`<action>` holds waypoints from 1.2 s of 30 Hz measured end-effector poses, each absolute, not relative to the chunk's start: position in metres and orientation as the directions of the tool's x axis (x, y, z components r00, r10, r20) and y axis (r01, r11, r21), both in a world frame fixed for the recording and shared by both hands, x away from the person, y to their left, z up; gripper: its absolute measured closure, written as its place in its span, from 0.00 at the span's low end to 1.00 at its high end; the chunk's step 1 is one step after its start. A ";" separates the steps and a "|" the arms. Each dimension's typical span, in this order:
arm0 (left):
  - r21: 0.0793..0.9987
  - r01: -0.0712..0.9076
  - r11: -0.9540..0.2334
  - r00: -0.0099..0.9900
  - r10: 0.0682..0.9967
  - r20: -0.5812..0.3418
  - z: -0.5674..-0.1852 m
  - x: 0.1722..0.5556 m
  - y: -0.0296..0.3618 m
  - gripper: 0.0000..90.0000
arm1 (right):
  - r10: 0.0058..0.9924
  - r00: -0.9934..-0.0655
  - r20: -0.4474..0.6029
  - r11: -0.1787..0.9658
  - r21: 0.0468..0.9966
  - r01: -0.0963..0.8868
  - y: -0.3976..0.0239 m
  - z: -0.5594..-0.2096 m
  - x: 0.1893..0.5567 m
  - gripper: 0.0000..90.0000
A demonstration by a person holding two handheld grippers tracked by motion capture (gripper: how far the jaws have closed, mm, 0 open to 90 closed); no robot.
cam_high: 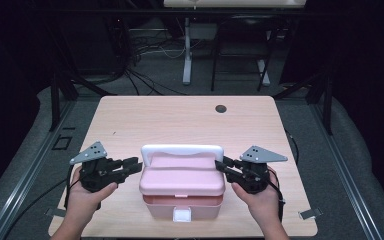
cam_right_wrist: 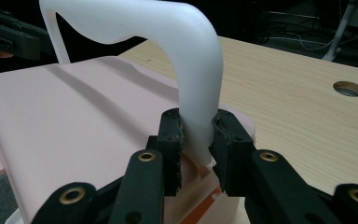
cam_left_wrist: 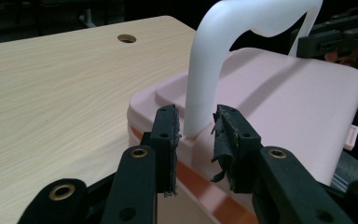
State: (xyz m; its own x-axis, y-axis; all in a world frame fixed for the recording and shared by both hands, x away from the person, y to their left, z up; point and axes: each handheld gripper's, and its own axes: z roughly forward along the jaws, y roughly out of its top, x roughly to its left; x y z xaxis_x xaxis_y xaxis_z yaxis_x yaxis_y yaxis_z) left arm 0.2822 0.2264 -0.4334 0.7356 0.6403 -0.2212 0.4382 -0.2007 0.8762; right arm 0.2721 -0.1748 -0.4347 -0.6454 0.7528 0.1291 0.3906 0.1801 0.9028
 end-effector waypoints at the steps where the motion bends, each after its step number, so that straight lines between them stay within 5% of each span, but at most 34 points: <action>1: 0.875 0.441 -0.198 0.732 0.643 -0.223 -0.434 0.280 0.229 0.77 | 0.753 -0.646 0.127 0.179 0.905 0.387 -0.175 -0.435 0.272 0.82; 36: 0.849 0.441 -0.289 0.764 0.617 -0.187 -0.469 0.245 0.224 0.77 | 0.755 -0.644 0.124 0.184 0.902 0.390 -0.174 -0.435 0.271 0.82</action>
State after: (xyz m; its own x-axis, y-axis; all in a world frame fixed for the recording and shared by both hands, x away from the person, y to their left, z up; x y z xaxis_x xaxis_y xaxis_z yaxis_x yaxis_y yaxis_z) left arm 0.2450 0.2237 -0.4687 0.7644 0.6170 -0.1870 0.4413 -0.2893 0.8494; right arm 0.2706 -0.1742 -0.4355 -0.6437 0.7552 0.1242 0.3903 0.1843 0.9020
